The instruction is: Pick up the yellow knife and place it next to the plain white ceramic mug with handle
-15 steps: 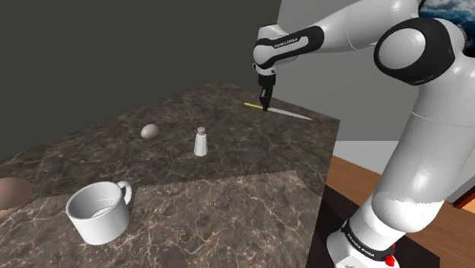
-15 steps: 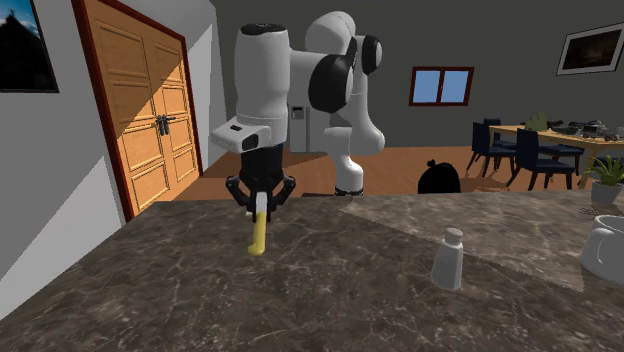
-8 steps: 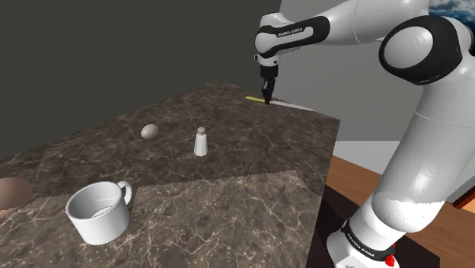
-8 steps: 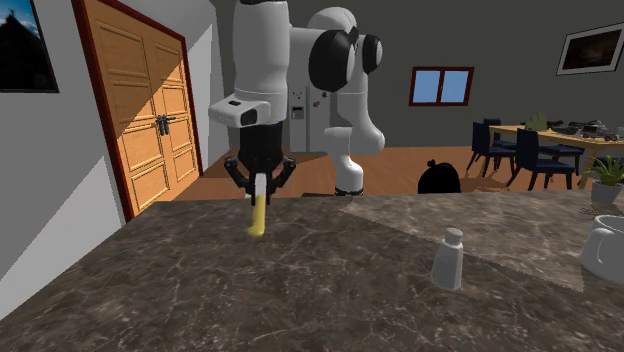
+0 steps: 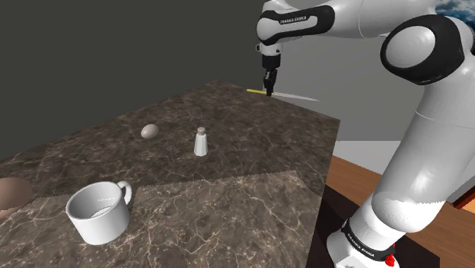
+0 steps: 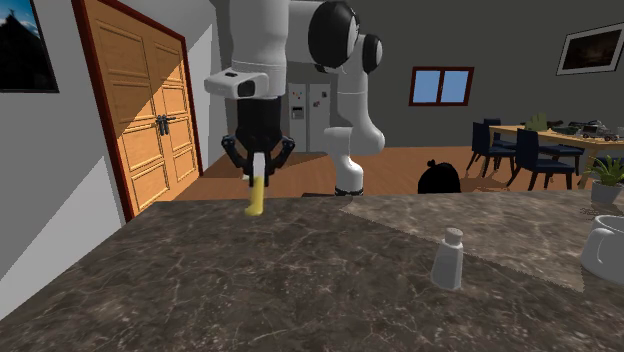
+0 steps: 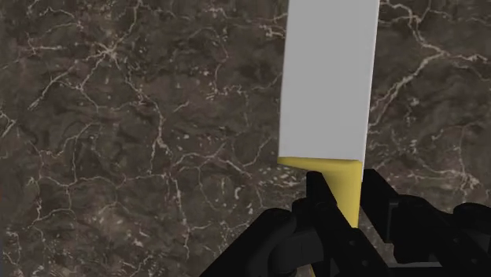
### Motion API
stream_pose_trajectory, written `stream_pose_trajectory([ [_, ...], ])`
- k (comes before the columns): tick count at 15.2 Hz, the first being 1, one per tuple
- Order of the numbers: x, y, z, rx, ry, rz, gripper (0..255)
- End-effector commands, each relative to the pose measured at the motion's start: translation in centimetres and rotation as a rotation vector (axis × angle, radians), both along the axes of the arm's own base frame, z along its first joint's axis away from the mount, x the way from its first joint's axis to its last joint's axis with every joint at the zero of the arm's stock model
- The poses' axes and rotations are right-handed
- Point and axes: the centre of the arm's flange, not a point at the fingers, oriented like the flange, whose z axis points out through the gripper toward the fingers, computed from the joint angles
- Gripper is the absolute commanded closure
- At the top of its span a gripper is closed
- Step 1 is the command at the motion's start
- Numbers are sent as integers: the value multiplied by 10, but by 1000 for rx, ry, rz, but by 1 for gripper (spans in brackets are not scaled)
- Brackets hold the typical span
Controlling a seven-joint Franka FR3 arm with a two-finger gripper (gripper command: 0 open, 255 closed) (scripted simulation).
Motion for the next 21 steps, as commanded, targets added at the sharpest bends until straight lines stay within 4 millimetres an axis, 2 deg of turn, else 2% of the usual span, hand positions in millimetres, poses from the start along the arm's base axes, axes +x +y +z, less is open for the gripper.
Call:
stream_pose_trajectory([
  [1, -6, 12, 5, 0, 1, 0, 255],
  [21, -111, 255, 6, 0, 1, 0, 255],
])
